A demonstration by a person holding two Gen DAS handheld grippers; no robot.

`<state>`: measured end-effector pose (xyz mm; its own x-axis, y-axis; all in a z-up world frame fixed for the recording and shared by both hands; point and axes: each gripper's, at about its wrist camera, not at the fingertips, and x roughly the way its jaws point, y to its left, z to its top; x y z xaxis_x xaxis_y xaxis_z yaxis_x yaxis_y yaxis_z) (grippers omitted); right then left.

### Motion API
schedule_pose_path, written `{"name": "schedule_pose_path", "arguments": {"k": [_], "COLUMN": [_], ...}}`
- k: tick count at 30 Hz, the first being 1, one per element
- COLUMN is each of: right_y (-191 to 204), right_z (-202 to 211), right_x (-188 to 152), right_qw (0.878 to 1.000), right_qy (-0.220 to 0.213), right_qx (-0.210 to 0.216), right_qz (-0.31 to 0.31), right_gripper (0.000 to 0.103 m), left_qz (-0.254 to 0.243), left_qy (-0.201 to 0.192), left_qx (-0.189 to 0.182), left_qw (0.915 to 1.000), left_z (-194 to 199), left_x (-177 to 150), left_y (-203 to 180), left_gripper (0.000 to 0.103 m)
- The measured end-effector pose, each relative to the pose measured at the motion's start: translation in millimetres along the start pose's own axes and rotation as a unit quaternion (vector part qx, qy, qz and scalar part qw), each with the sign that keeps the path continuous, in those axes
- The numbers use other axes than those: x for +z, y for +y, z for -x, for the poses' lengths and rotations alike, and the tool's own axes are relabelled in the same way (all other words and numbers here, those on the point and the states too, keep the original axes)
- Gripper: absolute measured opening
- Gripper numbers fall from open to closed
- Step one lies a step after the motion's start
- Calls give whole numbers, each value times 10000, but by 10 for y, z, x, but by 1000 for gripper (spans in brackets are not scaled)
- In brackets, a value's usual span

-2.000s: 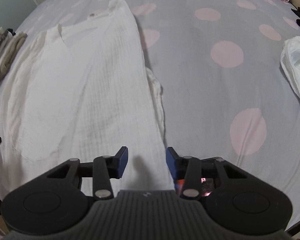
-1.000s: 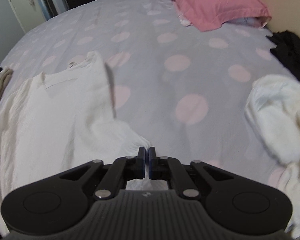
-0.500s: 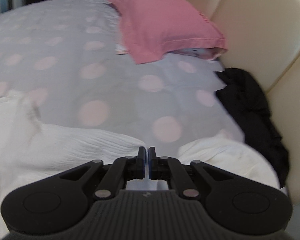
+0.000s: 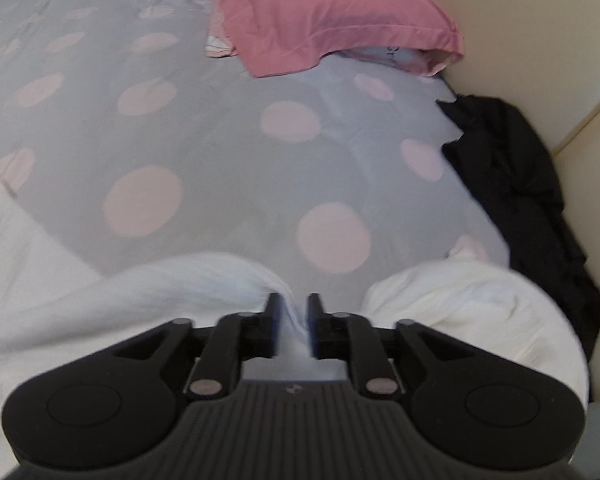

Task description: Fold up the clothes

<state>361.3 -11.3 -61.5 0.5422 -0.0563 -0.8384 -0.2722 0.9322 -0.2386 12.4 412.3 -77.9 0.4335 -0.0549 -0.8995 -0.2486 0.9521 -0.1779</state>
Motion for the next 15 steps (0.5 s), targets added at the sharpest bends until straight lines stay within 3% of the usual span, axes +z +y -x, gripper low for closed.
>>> {"name": "schedule_pose_path", "arguments": {"k": [6, 8, 10, 13, 15], "right_y": [150, 244, 339, 520, 635], "right_z": [410, 539, 669, 816, 881], "right_x": [-369, -534, -698, -948, -1094], "right_qw": [9977, 9962, 9941, 9897, 9877], "right_qy": [-122, -94, -66, -13, 9], "right_qx": [647, 854, 1059, 1424, 1564], "right_qz": [-139, -173, -207, -116, 12], "right_gripper": [34, 38, 42, 44, 44], "left_qz": [115, 129, 172, 167, 260], "left_qy": [177, 343, 407, 149, -141], "left_qx": [-206, -265, -354, -275, -306], "left_qw": [9996, 9990, 9984, 9994, 9991], "left_z": [-99, -152, -175, -68, 85], "left_x": [-113, -152, -178, -161, -125], "left_y": [21, -2, -27, -72, -62], "left_gripper": [53, 49, 21, 5, 3]}}
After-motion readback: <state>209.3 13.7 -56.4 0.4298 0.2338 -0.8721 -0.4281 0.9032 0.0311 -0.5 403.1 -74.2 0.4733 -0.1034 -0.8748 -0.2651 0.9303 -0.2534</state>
